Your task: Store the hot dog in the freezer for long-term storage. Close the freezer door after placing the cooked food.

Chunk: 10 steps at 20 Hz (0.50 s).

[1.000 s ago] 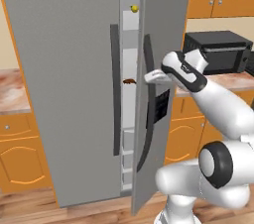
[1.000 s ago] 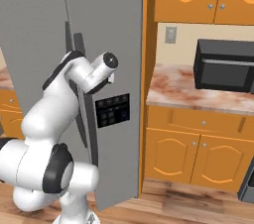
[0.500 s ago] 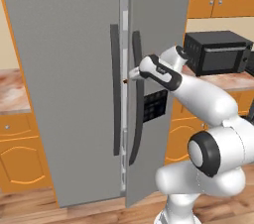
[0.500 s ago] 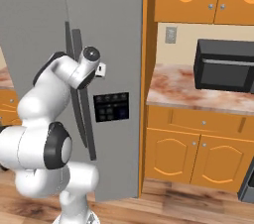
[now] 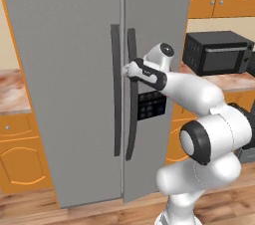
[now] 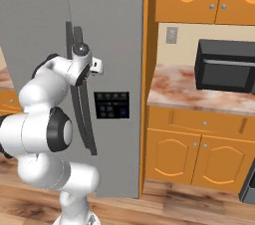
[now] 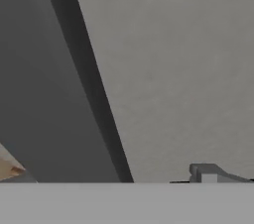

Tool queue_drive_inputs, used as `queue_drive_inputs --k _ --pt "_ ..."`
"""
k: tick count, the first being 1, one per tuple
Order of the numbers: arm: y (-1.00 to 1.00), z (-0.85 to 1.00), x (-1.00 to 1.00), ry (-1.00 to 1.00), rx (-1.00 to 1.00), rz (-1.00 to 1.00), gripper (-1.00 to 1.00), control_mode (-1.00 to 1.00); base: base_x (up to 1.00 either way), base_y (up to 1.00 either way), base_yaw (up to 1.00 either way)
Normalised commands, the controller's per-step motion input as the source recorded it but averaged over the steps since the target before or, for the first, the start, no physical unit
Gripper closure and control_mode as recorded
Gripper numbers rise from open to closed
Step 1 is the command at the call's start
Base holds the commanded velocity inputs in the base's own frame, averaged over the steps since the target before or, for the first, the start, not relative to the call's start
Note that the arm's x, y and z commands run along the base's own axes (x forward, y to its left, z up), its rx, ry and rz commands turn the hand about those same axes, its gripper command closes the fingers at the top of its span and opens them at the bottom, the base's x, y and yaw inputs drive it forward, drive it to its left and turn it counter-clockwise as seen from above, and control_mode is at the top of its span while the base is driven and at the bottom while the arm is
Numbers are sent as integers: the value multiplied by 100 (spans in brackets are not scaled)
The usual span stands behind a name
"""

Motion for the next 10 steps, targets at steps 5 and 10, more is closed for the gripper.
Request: queue_drive_inputs --k 5,10 --pt "0 0 24 0 -5 -9 -100 -100 0 0 0" --pt "0 0 30 0 -5 -13 -100 -100 0 0 0"
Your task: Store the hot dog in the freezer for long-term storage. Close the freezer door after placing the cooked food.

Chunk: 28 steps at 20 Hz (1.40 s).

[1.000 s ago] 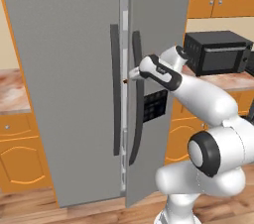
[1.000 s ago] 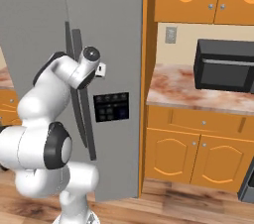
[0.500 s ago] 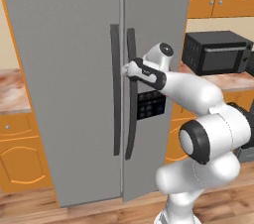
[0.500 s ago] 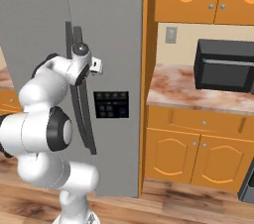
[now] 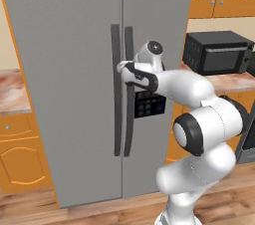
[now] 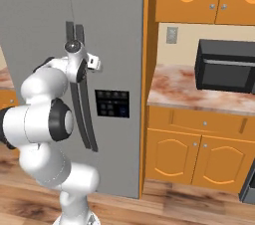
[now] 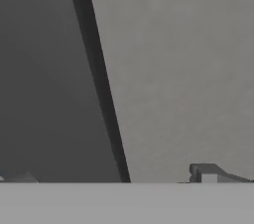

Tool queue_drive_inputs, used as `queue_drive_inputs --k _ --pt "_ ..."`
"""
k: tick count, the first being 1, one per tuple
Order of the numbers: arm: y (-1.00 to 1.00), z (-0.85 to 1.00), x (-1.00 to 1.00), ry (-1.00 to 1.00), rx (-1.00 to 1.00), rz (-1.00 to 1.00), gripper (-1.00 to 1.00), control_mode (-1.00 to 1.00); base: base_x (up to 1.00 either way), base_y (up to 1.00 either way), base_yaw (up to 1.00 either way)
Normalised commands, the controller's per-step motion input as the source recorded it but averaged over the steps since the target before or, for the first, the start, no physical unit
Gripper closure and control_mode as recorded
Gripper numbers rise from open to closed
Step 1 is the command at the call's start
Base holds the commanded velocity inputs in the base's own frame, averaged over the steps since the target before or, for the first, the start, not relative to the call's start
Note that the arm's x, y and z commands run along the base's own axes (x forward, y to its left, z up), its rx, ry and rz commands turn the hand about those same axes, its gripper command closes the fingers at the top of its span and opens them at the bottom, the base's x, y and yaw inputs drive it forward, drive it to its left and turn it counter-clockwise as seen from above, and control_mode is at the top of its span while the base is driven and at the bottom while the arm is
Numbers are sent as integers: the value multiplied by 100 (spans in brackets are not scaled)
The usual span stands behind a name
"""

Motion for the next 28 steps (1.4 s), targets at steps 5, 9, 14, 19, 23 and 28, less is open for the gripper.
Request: queue_drive_inputs --k 5,9,14,19,23,28 --pt "0 0 39 0 -5 -10 -100 -100 0 0 0" --pt "0 0 48 0 -5 -8 -100 -100 0 0 0" --pt "0 0 50 0 -3 -5 -100 -100 0 0 0" --pt "0 0 50 0 0 -1 -100 -100 0 0 0" --pt "0 0 53 0 0 0 -100 -100 0 0 0" --pt "0 0 57 0 0 0 -100 -100 0 0 0"
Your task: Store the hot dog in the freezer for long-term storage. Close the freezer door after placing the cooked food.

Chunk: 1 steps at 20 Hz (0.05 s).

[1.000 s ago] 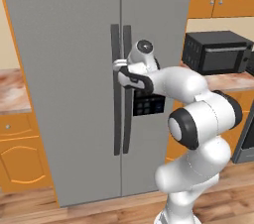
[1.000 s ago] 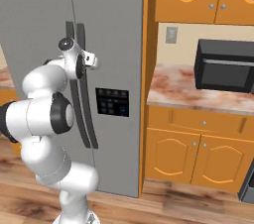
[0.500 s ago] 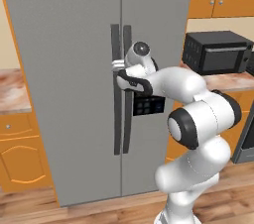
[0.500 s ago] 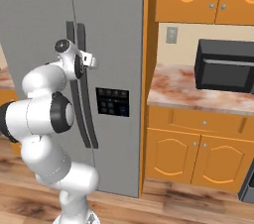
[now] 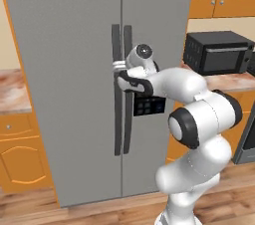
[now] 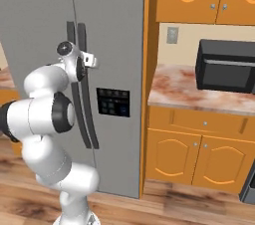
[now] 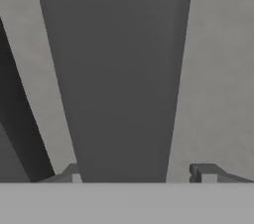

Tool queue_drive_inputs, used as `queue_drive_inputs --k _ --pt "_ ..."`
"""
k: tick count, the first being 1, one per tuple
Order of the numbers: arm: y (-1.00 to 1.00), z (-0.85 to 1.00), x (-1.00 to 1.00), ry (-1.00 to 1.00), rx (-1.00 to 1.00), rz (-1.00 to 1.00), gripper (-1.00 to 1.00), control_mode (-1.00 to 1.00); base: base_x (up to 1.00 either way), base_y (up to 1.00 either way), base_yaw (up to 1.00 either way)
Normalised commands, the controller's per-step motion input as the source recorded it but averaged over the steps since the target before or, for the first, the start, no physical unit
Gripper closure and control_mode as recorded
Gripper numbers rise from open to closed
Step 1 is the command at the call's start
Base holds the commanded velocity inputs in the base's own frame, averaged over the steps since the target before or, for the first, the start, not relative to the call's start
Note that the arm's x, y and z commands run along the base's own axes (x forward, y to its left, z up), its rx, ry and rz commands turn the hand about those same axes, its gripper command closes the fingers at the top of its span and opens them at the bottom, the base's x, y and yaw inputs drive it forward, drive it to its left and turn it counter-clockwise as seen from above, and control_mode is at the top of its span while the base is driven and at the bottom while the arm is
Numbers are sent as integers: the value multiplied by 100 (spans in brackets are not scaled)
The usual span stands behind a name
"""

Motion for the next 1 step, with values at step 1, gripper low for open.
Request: queue_drive_inputs --k 1 --pt "0 0 58 0 -1 0 -100 -100 0 0 0"
